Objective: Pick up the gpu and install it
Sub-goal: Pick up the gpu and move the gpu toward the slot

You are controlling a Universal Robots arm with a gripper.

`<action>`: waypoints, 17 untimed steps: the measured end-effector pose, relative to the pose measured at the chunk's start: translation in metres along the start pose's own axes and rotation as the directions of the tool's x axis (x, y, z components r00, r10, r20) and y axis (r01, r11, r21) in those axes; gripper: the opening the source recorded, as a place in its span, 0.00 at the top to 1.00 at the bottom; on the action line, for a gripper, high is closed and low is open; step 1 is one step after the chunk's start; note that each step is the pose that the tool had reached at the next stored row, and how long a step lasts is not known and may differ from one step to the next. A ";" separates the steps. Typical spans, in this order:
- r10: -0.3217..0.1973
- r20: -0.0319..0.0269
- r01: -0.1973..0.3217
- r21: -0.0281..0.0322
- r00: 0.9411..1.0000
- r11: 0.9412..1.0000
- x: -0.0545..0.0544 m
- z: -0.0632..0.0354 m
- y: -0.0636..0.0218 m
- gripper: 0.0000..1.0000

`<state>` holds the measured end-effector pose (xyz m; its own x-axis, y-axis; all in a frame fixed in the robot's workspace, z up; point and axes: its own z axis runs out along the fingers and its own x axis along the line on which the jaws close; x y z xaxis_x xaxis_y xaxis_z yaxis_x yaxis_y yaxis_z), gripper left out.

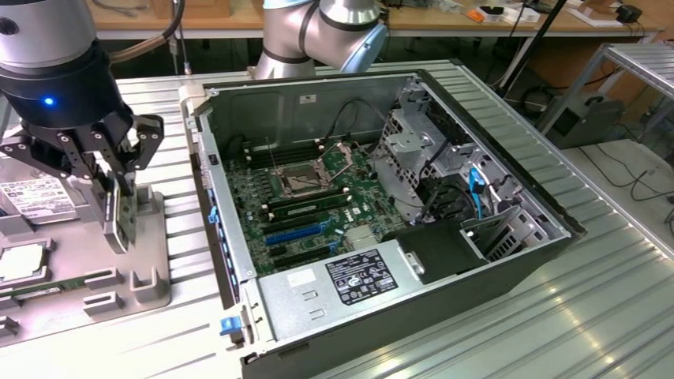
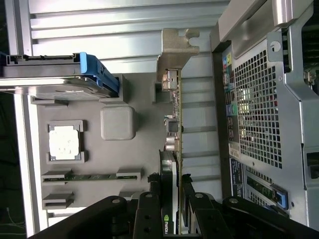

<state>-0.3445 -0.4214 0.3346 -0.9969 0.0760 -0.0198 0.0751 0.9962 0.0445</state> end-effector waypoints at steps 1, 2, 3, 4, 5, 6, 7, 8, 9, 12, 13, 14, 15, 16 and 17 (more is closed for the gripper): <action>0.000 0.000 0.000 0.000 1.000 1.000 0.000 -0.0005 0.0000 0.73; 0.000 0.000 0.000 0.000 1.000 1.000 0.000 -0.0010 0.0001 0.73; 0.000 0.000 0.000 0.000 1.000 1.000 0.000 -0.0012 0.0001 0.73; 0.000 0.000 0.000 0.000 1.000 1.000 0.000 -0.0019 0.0001 0.73; 0.000 0.000 0.000 0.000 1.000 1.000 0.000 -0.0023 0.0001 0.73; 0.000 0.000 0.000 0.000 1.000 1.000 0.000 -0.0026 0.0001 0.73; 0.000 0.000 0.000 0.000 1.000 1.000 0.000 -0.0033 0.0002 0.73; 0.000 0.000 0.000 0.000 1.000 1.000 0.000 -0.0038 0.0002 0.73; 0.000 0.000 0.000 0.000 1.000 1.000 0.000 -0.0046 0.0002 0.73; 0.000 0.000 0.000 0.000 1.000 1.000 0.000 -0.0067 0.0003 0.73; 0.000 0.000 0.000 0.000 1.000 1.000 0.000 -0.0074 0.0003 0.73; 0.000 0.000 0.000 0.000 1.000 1.000 0.000 -0.0078 0.0004 0.73; 0.000 0.000 0.000 0.000 1.000 1.000 0.000 -0.0084 0.0004 0.73; 0.000 0.000 0.000 0.000 1.000 1.000 0.000 -0.0089 0.0004 0.73; 0.000 0.000 0.000 0.000 1.000 1.000 0.000 -0.0094 0.0004 0.73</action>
<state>-0.3444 -0.4214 0.3440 -0.9969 0.0760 -0.0197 0.0750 0.9962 0.0446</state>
